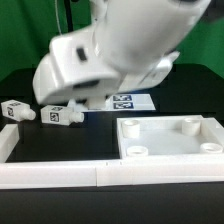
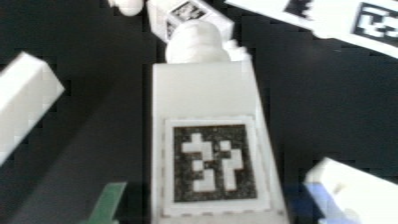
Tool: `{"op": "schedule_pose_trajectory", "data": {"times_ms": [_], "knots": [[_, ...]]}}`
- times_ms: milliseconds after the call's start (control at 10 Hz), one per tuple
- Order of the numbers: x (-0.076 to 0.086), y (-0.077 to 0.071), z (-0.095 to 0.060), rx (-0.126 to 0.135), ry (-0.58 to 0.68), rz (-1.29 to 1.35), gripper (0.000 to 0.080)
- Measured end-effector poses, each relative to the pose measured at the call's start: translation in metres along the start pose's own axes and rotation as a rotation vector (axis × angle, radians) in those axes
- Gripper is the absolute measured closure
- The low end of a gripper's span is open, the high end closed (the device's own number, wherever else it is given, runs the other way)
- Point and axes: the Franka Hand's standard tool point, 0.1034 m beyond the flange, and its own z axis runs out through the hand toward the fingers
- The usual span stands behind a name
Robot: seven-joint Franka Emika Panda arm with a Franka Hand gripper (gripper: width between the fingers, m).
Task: Assemble one leg
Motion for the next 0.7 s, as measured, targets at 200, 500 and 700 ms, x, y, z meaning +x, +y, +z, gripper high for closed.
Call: {"op": "schedule_pose_trajectory", "data": {"times_ms": [200, 500, 700], "knots": [[0.007, 0.007, -0.006, -0.019, 0.180, 0.001, 0.0514], [0.013, 0.008, -0.015, -0.045, 0.394, 0.037, 0.0514], [0.022, -0.038, -0.027, -0.001, 0.534, 0.105, 0.0514]]}}
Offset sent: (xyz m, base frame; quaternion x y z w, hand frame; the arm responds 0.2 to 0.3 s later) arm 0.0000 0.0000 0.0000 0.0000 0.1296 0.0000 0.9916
